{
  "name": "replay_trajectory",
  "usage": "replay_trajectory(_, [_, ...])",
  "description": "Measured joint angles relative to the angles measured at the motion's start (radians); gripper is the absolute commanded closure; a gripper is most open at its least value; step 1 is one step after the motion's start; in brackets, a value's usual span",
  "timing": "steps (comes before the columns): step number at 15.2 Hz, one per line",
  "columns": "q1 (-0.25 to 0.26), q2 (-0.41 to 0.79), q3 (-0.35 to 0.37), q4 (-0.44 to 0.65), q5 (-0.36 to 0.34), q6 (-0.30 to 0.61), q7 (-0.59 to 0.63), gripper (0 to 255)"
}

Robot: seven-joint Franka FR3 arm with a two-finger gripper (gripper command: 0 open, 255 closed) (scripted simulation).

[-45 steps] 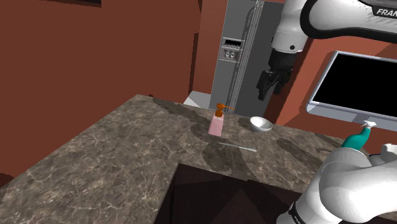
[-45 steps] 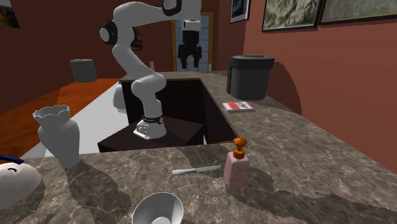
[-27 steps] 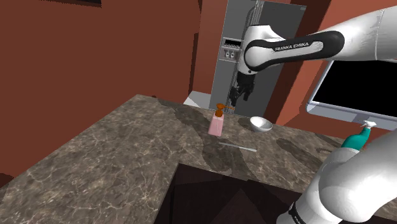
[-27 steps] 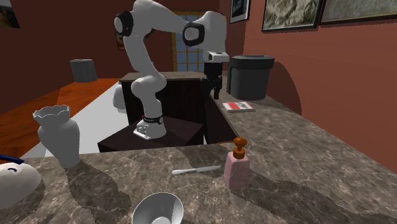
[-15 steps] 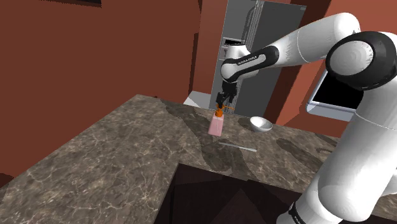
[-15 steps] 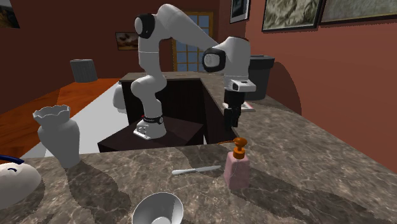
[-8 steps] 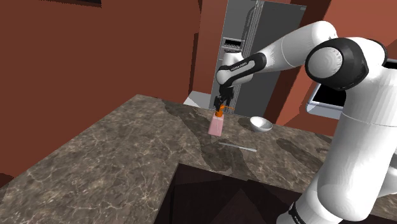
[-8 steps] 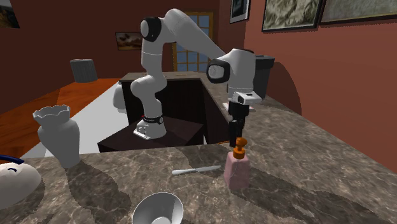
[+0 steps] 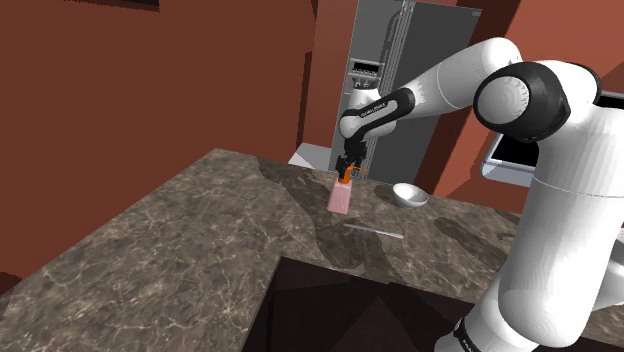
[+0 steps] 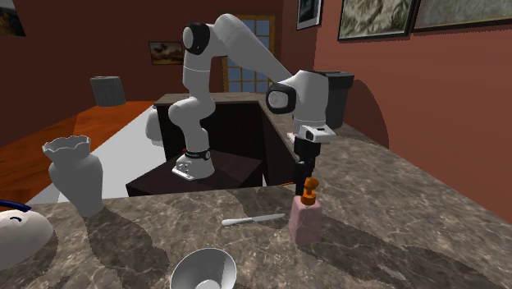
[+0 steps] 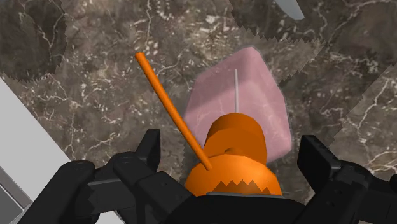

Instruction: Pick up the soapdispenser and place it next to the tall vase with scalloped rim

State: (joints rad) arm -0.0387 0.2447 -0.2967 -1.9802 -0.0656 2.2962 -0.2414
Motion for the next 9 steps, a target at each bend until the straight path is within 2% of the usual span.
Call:
replay_trajectory(1, [0.0,0.0,0.0,0.0,0.0,0.0,0.0,0])
replay_trajectory(2, [0.0,0.0,0.0,0.0,0.0,0.0,0.0,255])
replay_trajectory(9, [0.0,0.0,0.0,0.0,0.0,0.0,0.0,255])
